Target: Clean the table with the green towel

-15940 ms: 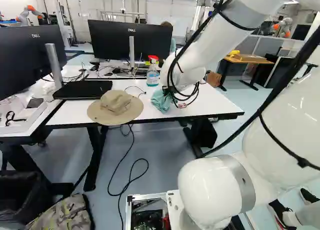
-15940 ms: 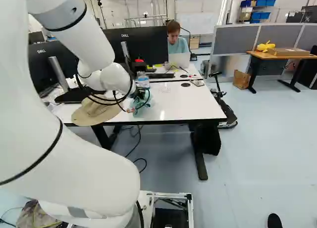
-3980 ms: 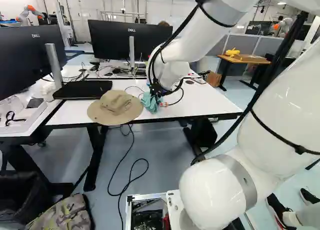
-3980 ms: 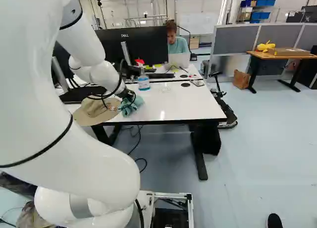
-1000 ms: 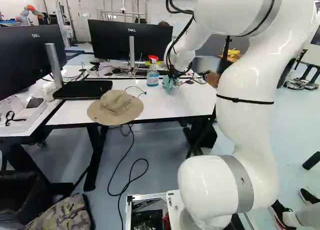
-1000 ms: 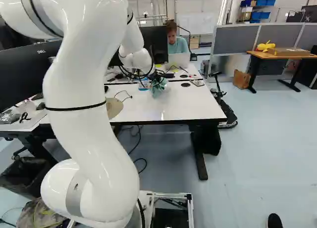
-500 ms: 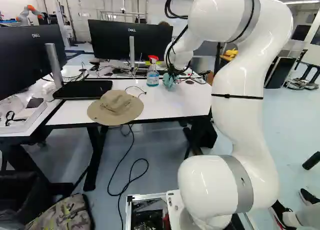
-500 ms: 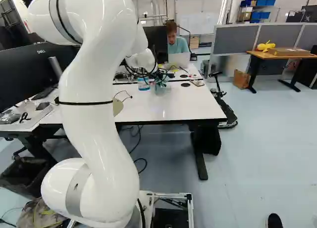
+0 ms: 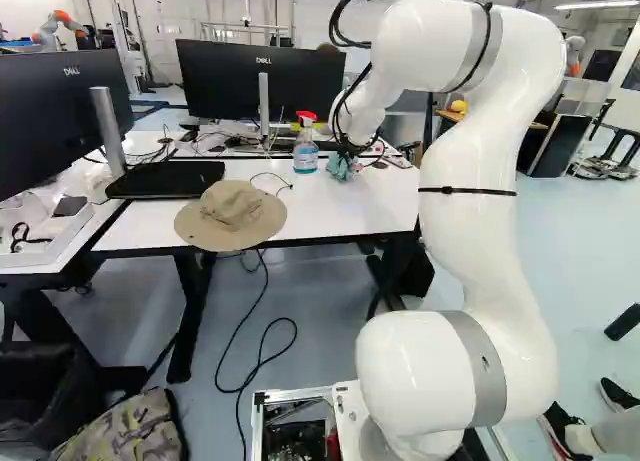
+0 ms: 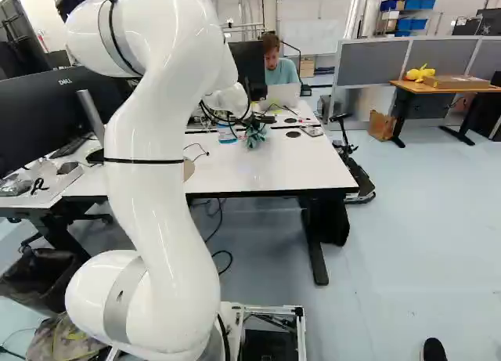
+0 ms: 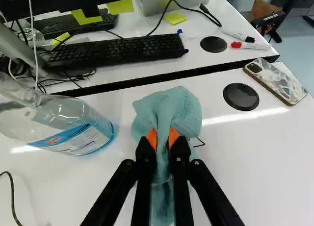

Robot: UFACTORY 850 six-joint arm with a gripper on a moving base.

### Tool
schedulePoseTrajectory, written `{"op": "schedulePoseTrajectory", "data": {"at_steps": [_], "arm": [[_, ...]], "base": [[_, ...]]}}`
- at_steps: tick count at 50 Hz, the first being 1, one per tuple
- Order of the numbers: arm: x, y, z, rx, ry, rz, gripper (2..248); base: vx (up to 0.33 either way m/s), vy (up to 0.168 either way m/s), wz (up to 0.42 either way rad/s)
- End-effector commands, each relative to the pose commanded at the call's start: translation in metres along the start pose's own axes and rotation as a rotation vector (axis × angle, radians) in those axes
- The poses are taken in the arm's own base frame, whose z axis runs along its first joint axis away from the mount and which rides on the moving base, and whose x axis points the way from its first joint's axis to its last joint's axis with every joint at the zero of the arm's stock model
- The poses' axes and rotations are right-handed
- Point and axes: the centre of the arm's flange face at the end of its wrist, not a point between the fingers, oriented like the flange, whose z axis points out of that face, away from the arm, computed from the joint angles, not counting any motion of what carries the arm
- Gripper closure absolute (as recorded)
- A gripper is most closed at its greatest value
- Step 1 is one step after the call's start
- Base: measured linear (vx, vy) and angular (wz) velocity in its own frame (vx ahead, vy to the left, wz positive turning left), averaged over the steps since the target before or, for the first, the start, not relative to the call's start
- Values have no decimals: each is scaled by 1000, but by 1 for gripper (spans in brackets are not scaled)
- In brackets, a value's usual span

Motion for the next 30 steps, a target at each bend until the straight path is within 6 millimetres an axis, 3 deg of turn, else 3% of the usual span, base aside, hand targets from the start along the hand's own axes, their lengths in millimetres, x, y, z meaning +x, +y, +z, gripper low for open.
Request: {"op": "schedulePoseTrajectory", "data": {"at_steps": [8, 30], "arm": [[-6, 0, 8, -1, -14, 0, 204], [-7, 0, 8, -1, -26, 0, 204]], "base": [[0, 0, 0], [0, 0, 0]]}}
